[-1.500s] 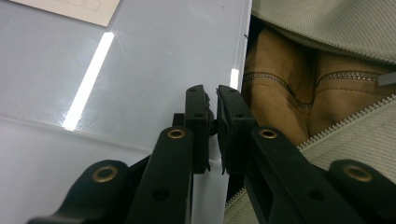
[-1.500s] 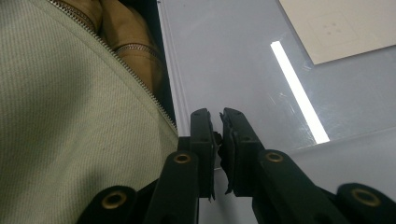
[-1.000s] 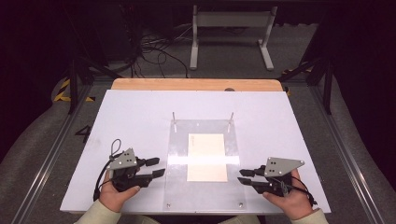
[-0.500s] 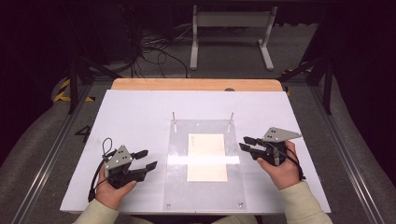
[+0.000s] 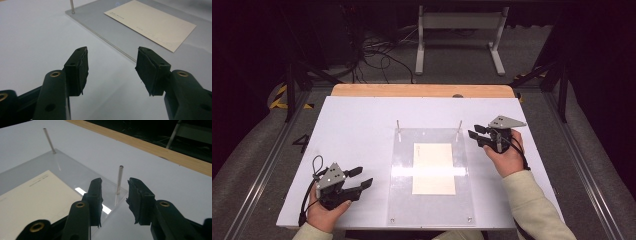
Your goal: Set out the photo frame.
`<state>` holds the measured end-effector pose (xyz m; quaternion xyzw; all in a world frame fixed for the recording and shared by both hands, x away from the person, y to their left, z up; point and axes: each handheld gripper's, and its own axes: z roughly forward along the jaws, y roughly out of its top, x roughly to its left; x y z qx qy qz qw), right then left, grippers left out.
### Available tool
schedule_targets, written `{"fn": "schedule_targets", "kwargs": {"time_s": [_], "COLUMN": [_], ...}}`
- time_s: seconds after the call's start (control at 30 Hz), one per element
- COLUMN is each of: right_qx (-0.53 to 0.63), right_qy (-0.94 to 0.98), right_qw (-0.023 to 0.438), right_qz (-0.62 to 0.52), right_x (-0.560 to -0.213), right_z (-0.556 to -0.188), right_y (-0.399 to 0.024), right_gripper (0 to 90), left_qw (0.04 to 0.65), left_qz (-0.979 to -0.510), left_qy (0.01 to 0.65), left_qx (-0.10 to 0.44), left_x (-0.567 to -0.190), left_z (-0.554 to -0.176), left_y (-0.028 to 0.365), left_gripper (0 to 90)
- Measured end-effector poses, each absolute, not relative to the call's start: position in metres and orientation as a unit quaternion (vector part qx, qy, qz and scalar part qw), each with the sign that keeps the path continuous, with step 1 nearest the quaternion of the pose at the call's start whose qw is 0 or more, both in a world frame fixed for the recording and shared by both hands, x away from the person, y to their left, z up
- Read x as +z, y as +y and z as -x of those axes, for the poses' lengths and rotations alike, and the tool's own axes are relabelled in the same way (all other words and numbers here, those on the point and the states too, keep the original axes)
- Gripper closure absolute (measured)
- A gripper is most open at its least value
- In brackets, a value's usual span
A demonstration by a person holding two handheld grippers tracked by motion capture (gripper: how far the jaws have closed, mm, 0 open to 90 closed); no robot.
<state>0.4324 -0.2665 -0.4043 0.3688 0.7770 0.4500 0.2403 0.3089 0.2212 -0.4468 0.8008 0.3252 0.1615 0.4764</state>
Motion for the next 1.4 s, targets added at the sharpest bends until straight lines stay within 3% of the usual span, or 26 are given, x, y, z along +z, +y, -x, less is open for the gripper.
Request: {"fn": "schedule_targets", "kwargs": {"time_s": [0.2,0.37,0.57,0.63,0.7,1.4], "right_qx": [0.443,0.443,0.413,0.405,0.408,0.497], "right_qy": [0.774,0.777,0.78,0.779,0.786,0.746], "right_qw": [0.237,0.238,0.271,0.283,0.27,0.214], "right_qz": [-0.385,-0.378,-0.383,-0.386,-0.378,-0.388], "right_x": [-0.415,-0.422,-0.43,-0.43,-0.429,-0.454], "right_z": [-0.454,-0.467,-0.48,-0.482,-0.482,-0.492], "right_y": [-0.255,-0.242,-0.236,-0.234,-0.232,-0.249], "right_gripper": [74.0,68.6,64.0,68.7,82.9,85.5], "left_qw": [0.474,0.476,0.476,0.472,0.473,0.474], "left_qz": [-0.804,-0.805,-0.808,-0.811,-0.81,-0.816], "left_qy": [0.321,0.319,0.312,0.31,0.312,0.298], "left_qx": [0.16,0.156,0.151,0.153,0.15,0.142], "left_x": [-0.448,-0.449,-0.451,-0.451,-0.452,-0.454], "left_z": [-0.305,-0.306,-0.305,-0.304,-0.303,-0.3], "left_y": [0.221,0.22,0.218,0.219,0.219,0.211], "left_gripper": [43.6,43.4,43.1,43.1,43.1,42.1]}}
